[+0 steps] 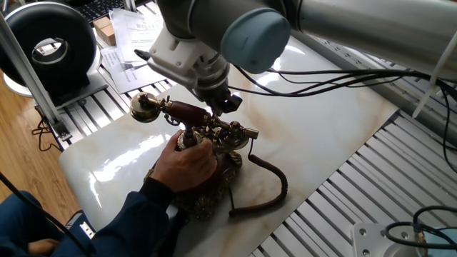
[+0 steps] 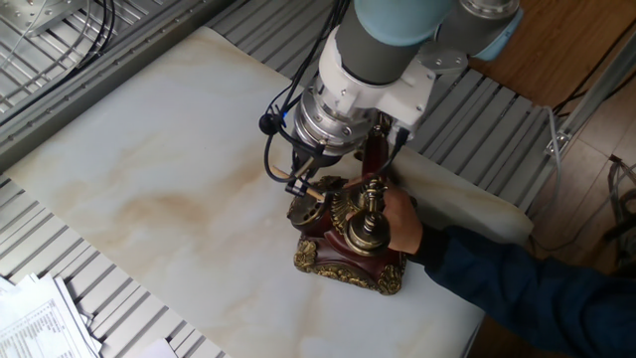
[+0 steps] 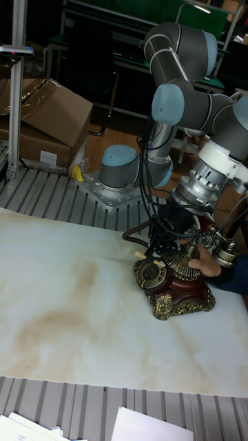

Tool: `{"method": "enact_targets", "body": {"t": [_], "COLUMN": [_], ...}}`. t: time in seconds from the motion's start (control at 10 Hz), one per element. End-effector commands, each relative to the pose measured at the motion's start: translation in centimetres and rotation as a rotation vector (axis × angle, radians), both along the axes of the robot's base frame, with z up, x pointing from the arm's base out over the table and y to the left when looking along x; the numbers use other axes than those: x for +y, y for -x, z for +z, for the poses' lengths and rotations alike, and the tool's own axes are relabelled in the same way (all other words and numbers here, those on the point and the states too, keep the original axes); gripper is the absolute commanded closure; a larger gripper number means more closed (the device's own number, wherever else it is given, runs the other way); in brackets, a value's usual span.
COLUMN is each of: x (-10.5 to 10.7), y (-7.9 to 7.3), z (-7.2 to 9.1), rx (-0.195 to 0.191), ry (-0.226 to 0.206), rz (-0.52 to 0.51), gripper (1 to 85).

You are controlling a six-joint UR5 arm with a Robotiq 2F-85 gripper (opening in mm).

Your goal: Dial a number on an old rotary phone

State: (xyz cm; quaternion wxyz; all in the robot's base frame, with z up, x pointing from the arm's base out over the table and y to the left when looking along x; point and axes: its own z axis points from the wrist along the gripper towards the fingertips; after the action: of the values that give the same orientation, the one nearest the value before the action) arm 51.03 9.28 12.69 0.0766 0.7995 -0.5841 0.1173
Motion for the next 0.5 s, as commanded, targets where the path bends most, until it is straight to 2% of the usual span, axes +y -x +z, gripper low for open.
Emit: {"method": "enact_targets", "body": {"t": [0.0, 0.4], "x": [0.24, 0.36], "y": [0.18, 0.42], "z": [0.05, 0.03], "rx": [0.007, 0.009], "ry": [-0.001, 0.008], "rz": [-0.025, -0.06], "gripper": [84.3, 84.3]}}
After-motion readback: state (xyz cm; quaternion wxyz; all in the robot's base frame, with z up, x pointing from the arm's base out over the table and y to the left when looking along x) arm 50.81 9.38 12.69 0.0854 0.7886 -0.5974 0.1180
